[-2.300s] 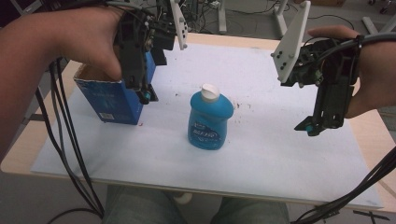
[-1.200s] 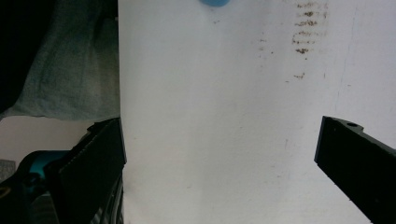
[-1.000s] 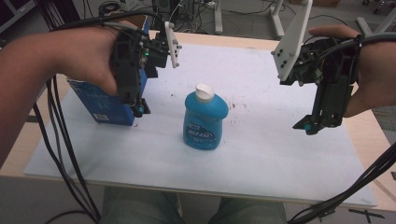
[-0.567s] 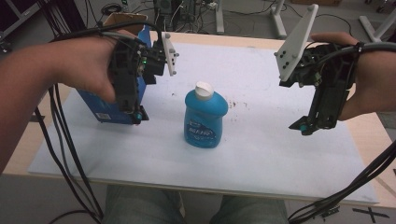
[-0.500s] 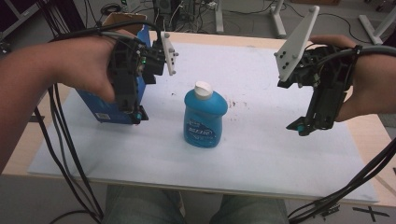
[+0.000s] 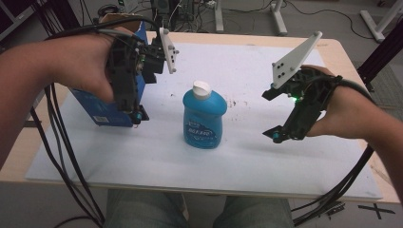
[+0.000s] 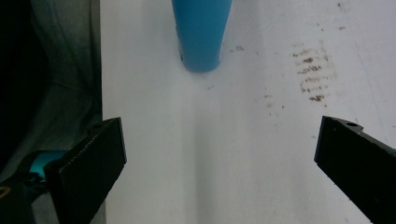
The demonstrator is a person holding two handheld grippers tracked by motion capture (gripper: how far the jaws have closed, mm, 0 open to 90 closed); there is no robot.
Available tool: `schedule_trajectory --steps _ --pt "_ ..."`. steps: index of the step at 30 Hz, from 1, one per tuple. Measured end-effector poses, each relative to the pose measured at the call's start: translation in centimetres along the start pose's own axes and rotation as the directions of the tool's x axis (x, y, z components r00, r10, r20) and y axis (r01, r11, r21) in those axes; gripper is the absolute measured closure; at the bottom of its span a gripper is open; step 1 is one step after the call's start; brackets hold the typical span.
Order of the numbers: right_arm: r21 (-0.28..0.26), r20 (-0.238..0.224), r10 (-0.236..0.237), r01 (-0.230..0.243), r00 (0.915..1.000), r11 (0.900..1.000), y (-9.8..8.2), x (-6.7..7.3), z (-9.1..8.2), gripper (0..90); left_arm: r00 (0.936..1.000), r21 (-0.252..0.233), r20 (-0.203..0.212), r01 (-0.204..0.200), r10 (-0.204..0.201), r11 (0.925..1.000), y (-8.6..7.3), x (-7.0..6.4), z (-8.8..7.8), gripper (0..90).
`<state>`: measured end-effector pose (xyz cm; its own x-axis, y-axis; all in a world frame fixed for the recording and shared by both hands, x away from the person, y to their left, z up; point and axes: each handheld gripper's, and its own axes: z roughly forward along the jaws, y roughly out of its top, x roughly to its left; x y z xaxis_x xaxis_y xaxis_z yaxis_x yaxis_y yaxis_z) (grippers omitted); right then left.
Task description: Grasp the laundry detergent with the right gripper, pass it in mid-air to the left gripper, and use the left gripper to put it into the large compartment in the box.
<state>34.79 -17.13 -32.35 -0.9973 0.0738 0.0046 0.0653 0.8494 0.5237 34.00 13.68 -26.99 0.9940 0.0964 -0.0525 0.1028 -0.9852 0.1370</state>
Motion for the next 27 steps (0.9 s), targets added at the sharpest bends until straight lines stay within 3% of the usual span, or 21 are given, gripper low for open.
schedule_trajectory --steps 7,17,27 --pt "-0.076 -0.014 0.033 -0.034 0.9994 0.997 -0.8 -0.2 2.5 1.2 1.0 0.001 0.001 0.001 -0.001 1.0 0.0 0.0 0.0 1.7" --pt "-0.142 -0.022 0.051 -0.054 0.9984 0.988 -0.8 -0.6 4.3 1.2 1.0 -0.001 0.0 0.0 0.0 1.0 0.1 0.1 0.1 1.8" --pt "-0.216 -0.064 0.049 -0.062 0.9967 0.974 0.7 -0.5 7.2 1.1 1.0 -0.007 -0.002 0.002 -0.002 1.0 -0.2 0.1 0.0 1.8"
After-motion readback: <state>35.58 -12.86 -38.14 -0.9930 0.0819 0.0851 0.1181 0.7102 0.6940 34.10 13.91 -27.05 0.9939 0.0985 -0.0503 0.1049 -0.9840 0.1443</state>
